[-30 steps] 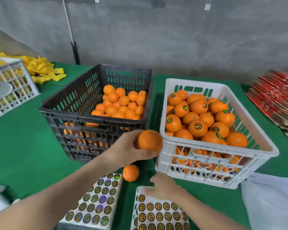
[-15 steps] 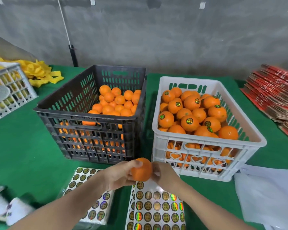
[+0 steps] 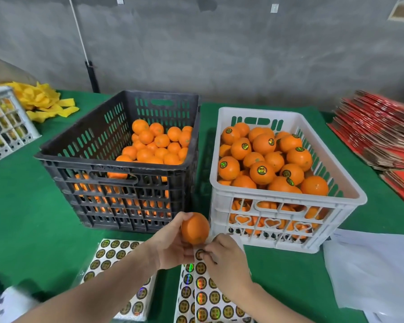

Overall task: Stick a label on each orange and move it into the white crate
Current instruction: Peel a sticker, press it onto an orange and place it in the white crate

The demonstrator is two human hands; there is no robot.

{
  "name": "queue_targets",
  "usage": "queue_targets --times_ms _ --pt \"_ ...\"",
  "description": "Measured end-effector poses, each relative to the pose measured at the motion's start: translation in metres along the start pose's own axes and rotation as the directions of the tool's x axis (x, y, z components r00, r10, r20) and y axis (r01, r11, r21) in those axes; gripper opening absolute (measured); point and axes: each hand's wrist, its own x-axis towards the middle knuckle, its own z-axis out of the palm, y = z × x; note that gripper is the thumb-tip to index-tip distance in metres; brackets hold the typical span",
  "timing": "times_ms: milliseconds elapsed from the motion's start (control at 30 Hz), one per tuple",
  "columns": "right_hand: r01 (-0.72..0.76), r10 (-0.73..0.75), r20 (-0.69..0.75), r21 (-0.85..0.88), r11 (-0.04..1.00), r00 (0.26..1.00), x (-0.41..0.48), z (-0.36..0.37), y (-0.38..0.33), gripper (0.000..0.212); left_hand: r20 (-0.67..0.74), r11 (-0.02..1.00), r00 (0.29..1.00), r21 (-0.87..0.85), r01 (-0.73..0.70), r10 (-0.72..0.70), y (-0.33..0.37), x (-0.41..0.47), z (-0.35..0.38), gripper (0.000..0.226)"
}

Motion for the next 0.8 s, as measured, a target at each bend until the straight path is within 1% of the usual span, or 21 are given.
queue_targets --times_ms 67,133,200,267,333,400,467,500,567,600,633,700,733,800 --pt "0.116 -0.115 -0.086 0.015 0.993 0.99 -0.001 0.001 0.002 0.022 -0.011 0.999 0.999 -0.034 0.029 -0.03 0.0 0.001 -0.002 0.081" --pt "0.199 -0.194 -0.144 0.024 0.98 0.97 -0.002 0.0 0.003 0.021 -0.017 0.997 0.998 -0.042 0.058 -0.058 0.0 0.001 -0.004 0.083" --pt "0.24 -0.233 -0.162 0.027 0.97 0.959 -0.004 0.0 0.001 0.018 -0.012 0.996 0.997 -0.035 0.079 -0.08 0.0 0.0 -0.005 0.084" --pt "0.244 -0.225 -0.154 0.118 0.963 0.962 -0.007 -0.002 -0.001 0.015 -0.003 0.995 0.995 -0.008 0.096 -0.096 0.001 -0.002 -0.007 0.083" --pt "0.149 -0.109 -0.142 0.308 0.94 0.984 -0.009 -0.009 -0.003 0.017 0.01 0.994 0.995 0.039 0.101 -0.102 0.002 -0.004 -0.01 0.082" --pt "-0.028 0.104 -0.125 0.502 0.864 0.987 -0.007 -0.017 -0.003 0.025 0.017 0.988 0.997 0.132 0.075 -0.078 0.002 -0.006 -0.011 0.079" --pt "-0.212 0.323 -0.06 0.639 0.74 0.945 0.001 -0.025 -0.001 0.028 -0.01 0.97 1.0 0.242 0.018 -0.016 -0.001 -0.008 -0.01 0.073" --pt "-0.268 0.381 -0.024 0.672 0.69 0.924 0.005 -0.029 0.001 0.027 -0.03 0.954 0.999 0.299 -0.022 0.032 -0.003 -0.009 -0.009 0.068" --pt "-0.336 0.428 0.055 0.71 0.619 0.902 0.012 -0.035 0.001 0.024 -0.024 0.895 0.99 0.432 -0.115 0.139 -0.008 -0.012 -0.005 0.061" --pt "-0.357 0.438 0.081 0.72 0.595 0.895 0.014 -0.038 0.001 0.023 -0.001 0.859 0.982 0.484 -0.164 0.188 -0.009 -0.014 -0.005 0.062" --pt "-0.368 0.448 0.092 0.723 0.584 0.89 0.015 -0.041 0.0 0.022 0.018 0.833 0.973 0.512 -0.208 0.232 -0.009 -0.016 -0.005 0.066" --pt "-0.37 0.453 0.09 0.725 0.58 0.887 0.016 -0.048 0.001 0.021 0.007 0.79 0.951 0.555 -0.261 0.309 -0.008 -0.018 -0.004 0.069" --pt "-0.357 0.434 0.094 0.733 0.579 0.896 0.017 -0.052 0.001 0.02 -0.009 0.753 0.936 0.596 -0.278 0.353 -0.007 -0.02 -0.004 0.067" --pt "-0.317 0.326 0.145 0.756 0.572 0.934 0.019 -0.058 -0.003 0.018 -0.019 0.69 0.901 0.651 -0.318 0.433 -0.003 -0.023 -0.003 0.056"
